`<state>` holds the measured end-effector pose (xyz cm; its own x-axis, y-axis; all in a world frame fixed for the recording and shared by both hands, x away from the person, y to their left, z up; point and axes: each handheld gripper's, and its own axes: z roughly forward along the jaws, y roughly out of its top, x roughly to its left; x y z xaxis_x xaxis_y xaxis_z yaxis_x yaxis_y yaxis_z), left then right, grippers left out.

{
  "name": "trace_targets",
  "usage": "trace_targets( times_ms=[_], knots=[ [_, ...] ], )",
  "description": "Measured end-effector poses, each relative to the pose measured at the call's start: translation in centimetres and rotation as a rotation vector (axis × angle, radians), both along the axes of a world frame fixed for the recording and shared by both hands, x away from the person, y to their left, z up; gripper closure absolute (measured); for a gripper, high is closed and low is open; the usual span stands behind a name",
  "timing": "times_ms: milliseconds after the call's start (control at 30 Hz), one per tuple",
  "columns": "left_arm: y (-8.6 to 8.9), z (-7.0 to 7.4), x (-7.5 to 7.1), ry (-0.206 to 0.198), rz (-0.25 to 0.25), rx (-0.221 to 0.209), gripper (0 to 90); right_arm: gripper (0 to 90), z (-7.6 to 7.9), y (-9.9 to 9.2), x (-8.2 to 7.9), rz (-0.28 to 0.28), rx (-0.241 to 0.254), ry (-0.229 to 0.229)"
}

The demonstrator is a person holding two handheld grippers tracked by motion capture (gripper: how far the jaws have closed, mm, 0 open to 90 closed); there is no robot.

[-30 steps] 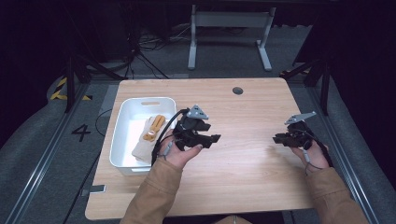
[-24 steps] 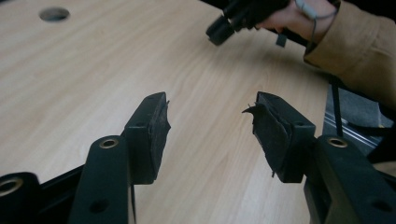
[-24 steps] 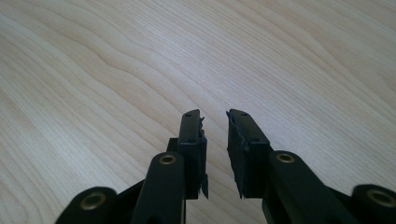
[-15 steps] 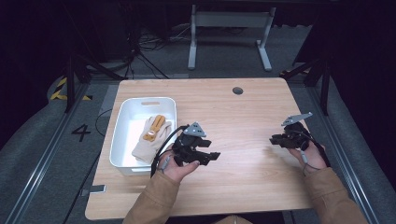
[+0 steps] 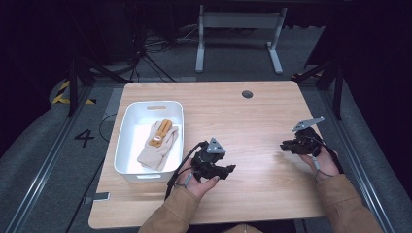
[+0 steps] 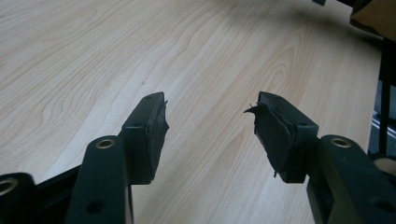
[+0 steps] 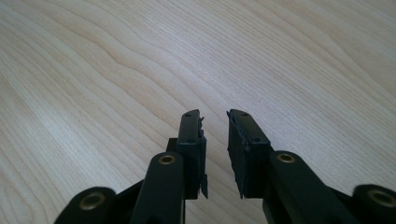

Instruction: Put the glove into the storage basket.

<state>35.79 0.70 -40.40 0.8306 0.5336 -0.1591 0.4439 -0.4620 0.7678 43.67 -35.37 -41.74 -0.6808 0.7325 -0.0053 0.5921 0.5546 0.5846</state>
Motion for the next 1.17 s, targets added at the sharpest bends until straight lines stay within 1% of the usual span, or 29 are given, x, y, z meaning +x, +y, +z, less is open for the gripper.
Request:
trace_targets(
  times_ms=[33,133,167,233,300,333,367,467,500,567,633,700,800,933,1000,1100,1167],
  knots=[
    [-0.1,-0.3,-0.1,-0.005,0.004,-0.007,44.3,75.5,0.0,0.0,0.0,0.003,-0.002,-0.003],
    [-0.6,-1.3,-0.3,-0.028,0.01,0.009,43.8,75.4,-0.1,0.1,0.0,0.0,0.001,0.003],
    [-0.7,-1.6,-0.3,-0.021,0.009,0.005,43.6,75.4,-0.1,0.1,0.0,0.003,0.002,-0.002],
    [-0.9,-2.3,-0.2,-0.006,0.032,0.023,43.4,75.2,-0.1,0.1,0.0,0.005,0.005,-0.004],
    [-1.1,-3.0,0.0,0.011,0.033,0.026,43.3,75.1,-0.1,0.0,0.0,0.007,0.005,-0.003],
    [-1.3,-3.3,0.0,0.013,0.038,0.037,43.0,75.0,-0.1,0.0,0.0,0.006,0.006,-0.002],
    [-1.4,-3.6,0.0,0.005,0.043,0.047,42.9,75.0,-0.1,0.0,0.0,0.005,0.008,0.0],
    [-1.7,-4.3,-0.1,-0.017,0.032,0.072,42.3,74.8,-0.1,0.1,0.0,0.006,0.008,0.002],
    [-1.8,-4.4,-0.2,-0.027,0.028,0.078,41.6,74.8,-0.1,0.1,0.0,0.006,0.009,0.003],
    [-2.0,-4.7,-0.3,-0.047,0.015,0.104,41.2,74.5,-0.1,0.2,0.0,0.008,0.009,0.001],
    [-2.2,-4.9,-0.3,-0.051,0.0,0.116,40.8,74.3,-0.2,0.2,0.0,0.012,0.009,0.002],
    [-2.5,-5.2,-0.4,-0.052,-0.016,0.13,40.4,74.1,-0.3,0.2,0.0,0.012,0.009,0.007],
    [-2.9,-5.6,-0.3,-0.042,-0.042,0.152,40.2,74.0,-0.4,0.2,0.0,0.015,0.004,0.004],
    [-3.0,-5.8,-0.2,-0.04,-0.048,0.163,38.4,73.9,-0.4,0.3,0.0,0.018,0.006,0.007],
    [-3.1,-5.9,-0.3,-0.045,-0.052,0.174,38.2,73.9,-0.5,0.3,0.1,0.02,0.006,0.009],
    [-3.1,-5.9,-0.2,-0.048,-0.055,0.18,37.6,73.5,-0.5,0.4,0.0,0.017,0.003,0.007],
    [-3.1,-6.0,-0.1,-0.04,-0.056,0.188,37.1,73.5,-0.4,0.4,0.0,0.022,0.002,0.002]
  ],
)
